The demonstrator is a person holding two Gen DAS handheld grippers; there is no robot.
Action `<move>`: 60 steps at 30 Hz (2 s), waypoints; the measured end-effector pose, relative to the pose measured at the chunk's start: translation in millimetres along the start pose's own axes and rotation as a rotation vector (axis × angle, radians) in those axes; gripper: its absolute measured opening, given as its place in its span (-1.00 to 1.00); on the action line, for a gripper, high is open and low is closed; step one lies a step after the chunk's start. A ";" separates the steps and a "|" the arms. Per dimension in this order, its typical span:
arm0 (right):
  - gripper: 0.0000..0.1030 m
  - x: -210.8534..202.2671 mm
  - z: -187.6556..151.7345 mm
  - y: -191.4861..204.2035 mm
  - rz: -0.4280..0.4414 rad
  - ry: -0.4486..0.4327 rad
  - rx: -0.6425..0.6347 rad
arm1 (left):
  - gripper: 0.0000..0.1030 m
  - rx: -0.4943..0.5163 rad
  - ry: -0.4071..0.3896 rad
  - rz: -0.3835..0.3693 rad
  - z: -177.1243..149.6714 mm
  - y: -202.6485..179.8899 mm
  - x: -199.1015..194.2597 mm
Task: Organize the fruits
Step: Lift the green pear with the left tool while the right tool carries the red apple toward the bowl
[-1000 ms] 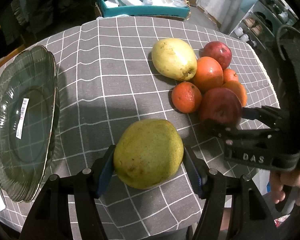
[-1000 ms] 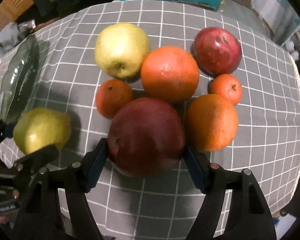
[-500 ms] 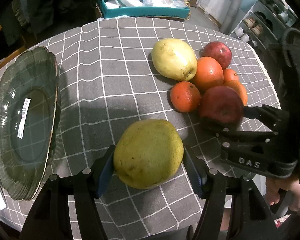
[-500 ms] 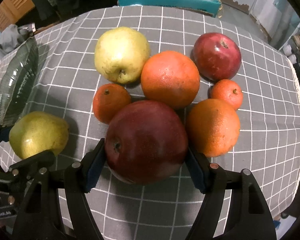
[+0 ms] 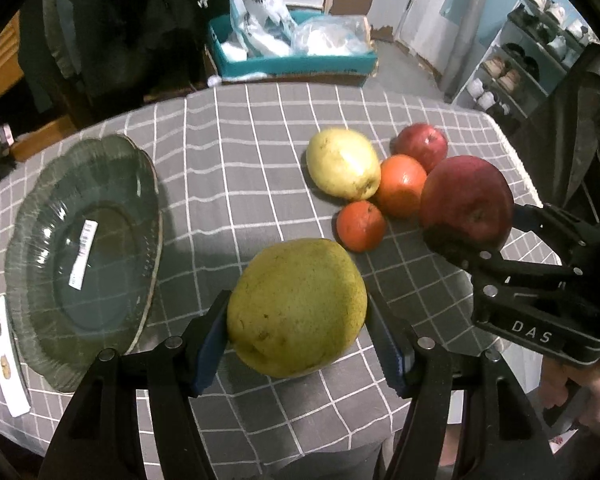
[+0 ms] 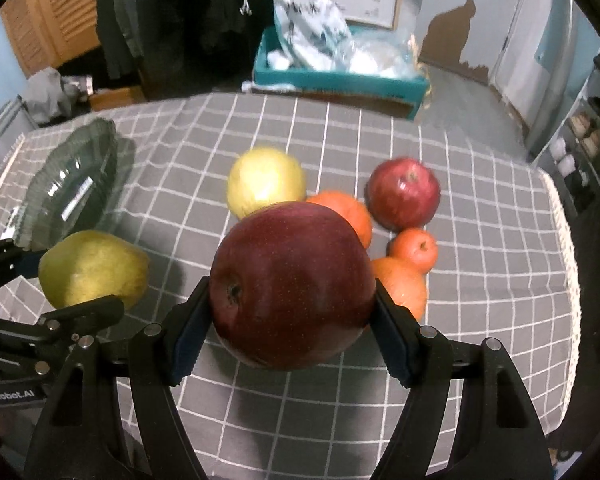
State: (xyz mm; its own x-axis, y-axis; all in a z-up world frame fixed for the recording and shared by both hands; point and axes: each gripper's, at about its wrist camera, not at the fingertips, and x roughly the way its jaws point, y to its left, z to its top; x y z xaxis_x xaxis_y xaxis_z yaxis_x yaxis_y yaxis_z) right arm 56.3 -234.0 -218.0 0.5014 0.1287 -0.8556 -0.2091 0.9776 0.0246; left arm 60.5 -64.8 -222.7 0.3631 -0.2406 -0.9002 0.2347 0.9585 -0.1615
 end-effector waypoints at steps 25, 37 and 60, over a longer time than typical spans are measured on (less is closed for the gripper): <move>0.45 -95.8 34.3 10.9 0.074 -0.272 -0.007 | 0.30 -0.029 -0.225 0.011 15.7 13.1 -93.5; 0.45 -110.8 50.9 35.3 0.116 -0.310 -0.029 | 0.30 -0.057 -0.295 0.034 16.6 32.8 -121.5; 0.45 -81.3 86.7 105.0 0.230 -0.260 -0.079 | 0.31 -0.211 -0.313 0.136 7.5 121.2 -130.1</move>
State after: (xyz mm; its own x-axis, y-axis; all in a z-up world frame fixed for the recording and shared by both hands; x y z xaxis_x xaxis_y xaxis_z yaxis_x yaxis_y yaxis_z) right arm 66.4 -127.3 -101.0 0.6285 0.3925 -0.6716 -0.4011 0.9032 0.1525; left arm 48.5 81.6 -122.1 0.6429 -0.1132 -0.7576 -0.0126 0.9873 -0.1583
